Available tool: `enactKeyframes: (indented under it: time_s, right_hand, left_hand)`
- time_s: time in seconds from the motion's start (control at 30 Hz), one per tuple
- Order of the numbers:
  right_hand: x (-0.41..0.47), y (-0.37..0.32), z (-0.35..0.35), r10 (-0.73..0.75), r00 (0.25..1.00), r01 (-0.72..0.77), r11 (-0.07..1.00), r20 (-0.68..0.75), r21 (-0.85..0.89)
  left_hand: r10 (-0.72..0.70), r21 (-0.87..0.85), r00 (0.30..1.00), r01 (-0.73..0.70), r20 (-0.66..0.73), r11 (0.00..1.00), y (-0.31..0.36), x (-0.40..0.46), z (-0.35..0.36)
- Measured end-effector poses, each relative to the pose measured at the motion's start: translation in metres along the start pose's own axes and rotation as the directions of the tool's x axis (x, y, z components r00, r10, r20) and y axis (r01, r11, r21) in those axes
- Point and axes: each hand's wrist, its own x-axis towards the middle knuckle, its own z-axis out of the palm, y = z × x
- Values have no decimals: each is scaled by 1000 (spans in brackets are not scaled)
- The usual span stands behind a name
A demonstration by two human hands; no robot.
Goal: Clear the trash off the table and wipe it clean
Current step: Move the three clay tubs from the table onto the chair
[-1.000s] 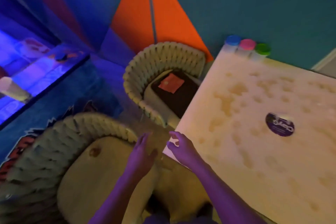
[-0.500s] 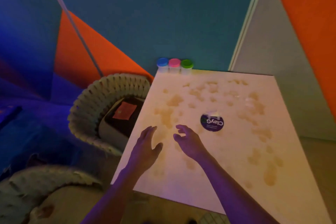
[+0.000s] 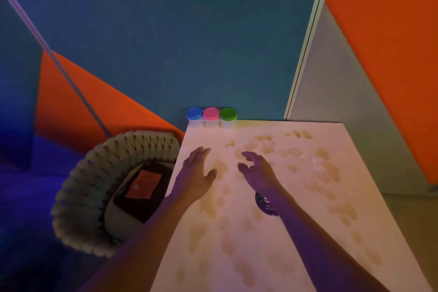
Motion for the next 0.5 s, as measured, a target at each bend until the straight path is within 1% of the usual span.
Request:
enactKeyframes:
  time_s: [0.2, 0.5]
  right_hand:
    - [95, -39, 4, -1, 997, -3, 999, -83, -42]
    - [230, -76, 11, -11, 996, -2, 990, -90, -143]
  left_hand:
    - [25, 39, 1000, -24, -11, 999, -27, 98, -26]
    - [-13, 56, 1000, 15, -24, 998, -65, 234, -49]
